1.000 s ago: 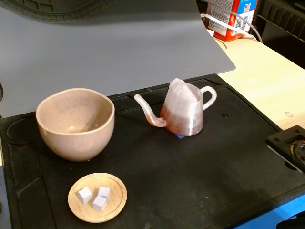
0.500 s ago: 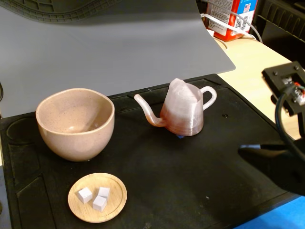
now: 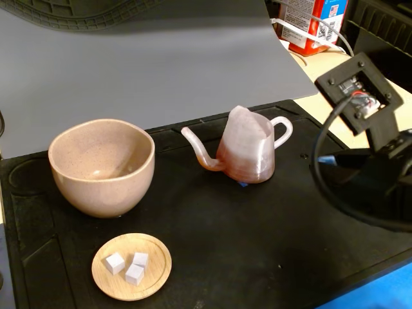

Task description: Pick up a kettle and pour liquid into a cup.

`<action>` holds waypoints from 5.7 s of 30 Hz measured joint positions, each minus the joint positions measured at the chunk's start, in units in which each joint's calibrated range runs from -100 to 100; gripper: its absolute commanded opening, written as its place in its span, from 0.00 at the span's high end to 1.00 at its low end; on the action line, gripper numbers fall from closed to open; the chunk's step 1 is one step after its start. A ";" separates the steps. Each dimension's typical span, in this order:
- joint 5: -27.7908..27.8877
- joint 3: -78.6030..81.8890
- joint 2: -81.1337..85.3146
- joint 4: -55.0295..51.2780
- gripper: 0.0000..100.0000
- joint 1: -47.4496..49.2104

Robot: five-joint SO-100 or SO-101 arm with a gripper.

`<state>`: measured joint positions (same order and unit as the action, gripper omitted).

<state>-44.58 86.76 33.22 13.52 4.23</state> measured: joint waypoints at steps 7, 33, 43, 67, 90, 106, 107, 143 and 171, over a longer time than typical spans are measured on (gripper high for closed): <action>0.16 -11.59 -17.81 10.42 0.90 -0.98; 16.24 -27.95 -48.63 33.17 0.89 -2.80; 16.29 -35.35 -58.39 40.70 0.89 -2.65; 15.92 -40.90 -62.84 40.70 0.89 -4.38; 15.98 -47.91 -67.29 40.00 0.90 -4.38; 15.92 -48.88 -67.29 40.00 1.00 -5.22; 15.92 -49.27 -67.29 40.00 1.00 -5.22; 14.09 -45.47 -39.30 20.22 0.99 4.31; 34.05 -52.19 -41.10 20.22 0.99 4.69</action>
<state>-10.53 34.57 -7.88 33.74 8.92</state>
